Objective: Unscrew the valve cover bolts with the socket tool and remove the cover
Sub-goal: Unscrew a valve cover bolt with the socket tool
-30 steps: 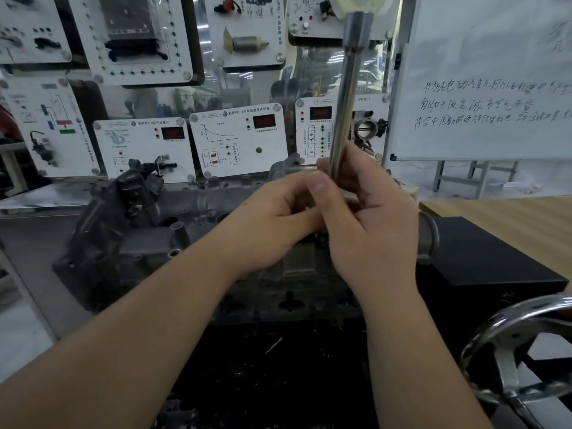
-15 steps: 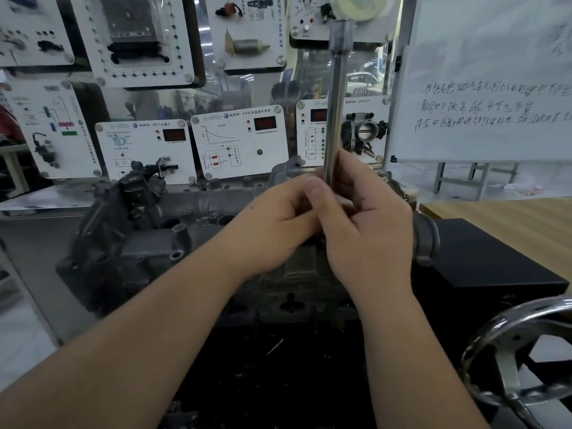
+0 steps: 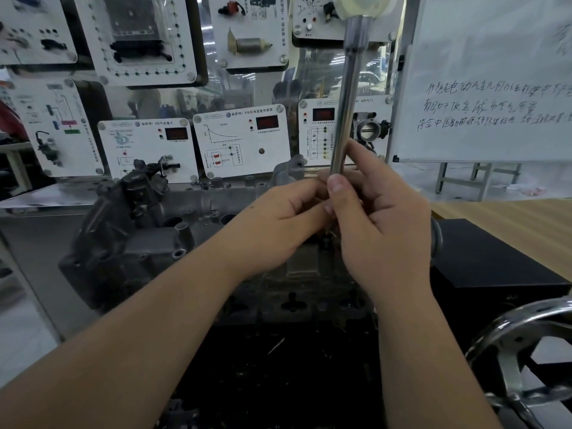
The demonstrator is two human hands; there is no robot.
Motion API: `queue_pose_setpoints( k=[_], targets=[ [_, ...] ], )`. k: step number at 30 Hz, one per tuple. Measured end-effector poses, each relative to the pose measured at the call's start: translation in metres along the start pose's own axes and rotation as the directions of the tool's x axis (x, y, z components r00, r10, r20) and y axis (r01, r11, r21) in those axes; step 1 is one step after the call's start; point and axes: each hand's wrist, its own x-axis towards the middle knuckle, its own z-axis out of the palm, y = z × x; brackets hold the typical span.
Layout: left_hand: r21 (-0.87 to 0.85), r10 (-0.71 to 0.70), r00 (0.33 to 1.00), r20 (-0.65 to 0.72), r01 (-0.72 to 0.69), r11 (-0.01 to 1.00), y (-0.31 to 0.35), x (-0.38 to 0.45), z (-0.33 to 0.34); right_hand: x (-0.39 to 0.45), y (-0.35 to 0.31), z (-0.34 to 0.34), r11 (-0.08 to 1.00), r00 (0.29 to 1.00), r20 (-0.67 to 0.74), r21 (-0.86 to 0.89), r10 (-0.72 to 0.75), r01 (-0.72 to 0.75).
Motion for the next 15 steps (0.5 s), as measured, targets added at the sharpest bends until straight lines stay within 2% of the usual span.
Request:
queue_pose_setpoints(
  k=[3, 6, 11, 15],
  targets=[
    [-0.013, 0.030, 1.000, 0.004, -0.030, 0.999, 0.0011, -0.0010, 0.0006, -0.0028, -0.0025, 0.0048, 0.997, 0.999, 0.008, -0.073, -0.035, 0.035],
    [0.012, 0.041, 0.999, -0.019, -0.040, 0.999, -0.0008, -0.0013, 0.0009, -0.0055, -0.0024, 0.0094, 0.985, 0.993, -0.086, -0.160, -0.076, 0.061],
    [-0.062, 0.022, 1.000, -0.005, -0.023, 0.998, 0.0002, -0.0021, 0.0000, -0.0045, -0.0010, 0.0058, 0.997, 0.997, -0.069, -0.073, -0.029, 0.024],
    [-0.079, 0.034, 0.999, 0.001, -0.034, 0.996, 0.0025, -0.0009, 0.0000, -0.0024, 0.0003, 0.0039, 0.997, 0.999, -0.017, -0.072, -0.041, 0.039]
  ],
)
